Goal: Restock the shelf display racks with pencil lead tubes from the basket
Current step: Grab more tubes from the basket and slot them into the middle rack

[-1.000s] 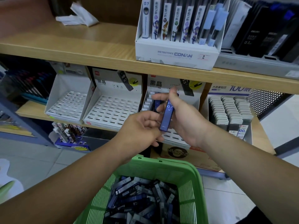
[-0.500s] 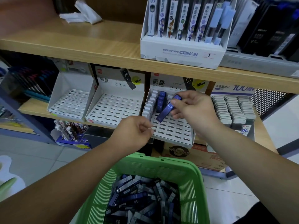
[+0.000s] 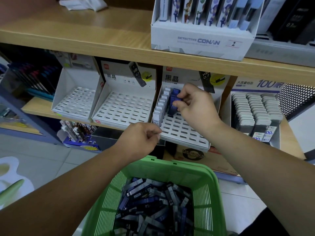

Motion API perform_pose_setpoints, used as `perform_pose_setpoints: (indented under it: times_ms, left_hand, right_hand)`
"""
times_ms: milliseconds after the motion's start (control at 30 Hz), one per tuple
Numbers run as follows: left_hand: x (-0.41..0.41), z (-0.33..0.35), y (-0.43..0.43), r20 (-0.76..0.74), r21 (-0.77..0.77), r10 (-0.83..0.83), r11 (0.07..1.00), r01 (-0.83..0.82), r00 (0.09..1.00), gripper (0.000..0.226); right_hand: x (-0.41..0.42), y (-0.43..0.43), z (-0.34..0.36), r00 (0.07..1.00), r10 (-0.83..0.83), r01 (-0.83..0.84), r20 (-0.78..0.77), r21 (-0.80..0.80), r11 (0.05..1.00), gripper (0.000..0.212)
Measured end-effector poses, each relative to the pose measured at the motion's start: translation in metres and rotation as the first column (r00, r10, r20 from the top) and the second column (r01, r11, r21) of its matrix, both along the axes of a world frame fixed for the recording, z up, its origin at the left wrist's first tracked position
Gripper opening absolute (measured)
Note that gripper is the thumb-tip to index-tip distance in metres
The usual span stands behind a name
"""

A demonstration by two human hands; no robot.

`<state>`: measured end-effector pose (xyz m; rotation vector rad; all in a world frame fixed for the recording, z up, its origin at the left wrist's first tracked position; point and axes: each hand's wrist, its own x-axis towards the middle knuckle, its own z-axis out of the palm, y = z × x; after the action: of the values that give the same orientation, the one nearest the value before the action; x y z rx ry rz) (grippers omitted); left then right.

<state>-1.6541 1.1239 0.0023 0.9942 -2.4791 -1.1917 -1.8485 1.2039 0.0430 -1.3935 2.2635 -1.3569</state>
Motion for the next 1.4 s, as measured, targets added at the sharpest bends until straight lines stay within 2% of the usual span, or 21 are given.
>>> perform_pose_setpoints:
  times_ms: [133, 333, 500, 567, 600, 667, 700, 833, 900, 967, 1033, 1167, 1400]
  left_hand:
    - [-0.001, -0.003, 0.0, -0.007, 0.017, 0.003, 1.0, -0.002, 1.0, 0.017]
    - [-0.001, -0.005, 0.0, -0.001, 0.055, -0.006, 0.998, 0.006, 1.0, 0.023]
    - [0.001, -0.004, 0.005, 0.015, 0.084, -0.013, 0.996, 0.011, 1.0, 0.034]
    - [0.003, -0.002, 0.006, 0.019, 0.101, -0.006, 0.995, 0.004, 1.0, 0.036]
    - [0.003, -0.001, 0.007, 0.017, 0.113, 0.001, 0.994, -0.003, 1.0, 0.035]
    - [0.004, 0.0, 0.009, 0.02, 0.128, 0.001, 0.992, -0.004, 1.0, 0.03]
    - [0.004, 0.001, 0.011, 0.027, 0.138, -0.015, 0.99, 0.011, 1.0, 0.029]
    - [-0.004, 0.003, 0.029, 0.053, 0.231, -0.125, 0.967, 0.11, 0.991, 0.052]
    - [-0.012, 0.004, 0.04, 0.045, 0.268, -0.146, 0.955, 0.129, 0.988, 0.058]
    - [-0.02, 0.005, 0.051, 0.043, 0.281, -0.146, 0.951, 0.129, 0.988, 0.061]
    - [-0.027, 0.005, 0.06, 0.054, 0.268, -0.174, 0.951, 0.153, 0.983, 0.066]
    - [-0.036, 0.003, 0.072, 0.083, 0.255, -0.245, 0.942, 0.218, 0.966, 0.079]
    - [-0.049, 0.003, 0.078, 0.133, 0.236, -0.329, 0.927, 0.292, 0.935, 0.089]
  right_hand:
    - [0.002, 0.002, -0.001, 0.995, 0.029, -0.026, -0.098, 0.035, 0.999, 0.016]
    - [0.001, 0.007, 0.002, 0.994, 0.035, -0.023, -0.104, 0.116, 0.993, 0.012]
    - [0.006, 0.024, 0.007, 0.992, 0.082, -0.046, -0.099, 0.326, 0.944, 0.058]
    - [0.01, 0.03, 0.014, 0.993, 0.09, -0.059, -0.071, 0.35, 0.935, 0.067]
    - [0.011, 0.033, 0.017, 0.996, 0.08, -0.06, -0.043, 0.348, 0.935, 0.061]
    - [0.014, 0.047, 0.021, 0.999, 0.032, -0.014, -0.044, 0.351, 0.936, 0.024]
    - [0.015, 0.057, 0.021, 0.999, 0.007, 0.011, -0.048, 0.353, 0.936, 0.017]
    - [0.015, 0.11, 0.009, 0.997, -0.071, 0.078, -0.033, 0.444, 0.893, 0.029]
    - [0.008, 0.135, -0.005, 0.982, -0.191, 0.159, 0.017, 0.482, 0.861, 0.029]
    - [0.002, 0.155, -0.019, 0.927, -0.357, 0.267, 0.114, 0.468, 0.843, 0.03]
    - [-0.001, 0.171, -0.033, 0.886, -0.436, 0.342, 0.159, 0.413, 0.844, 0.027]
    - [-0.002, 0.183, -0.051, 0.832, -0.487, 0.439, 0.267, 0.222, 0.871, 0.018]
    - [-0.009, 0.176, -0.047, 0.842, -0.458, 0.424, 0.285, 0.176, 0.888, 0.021]
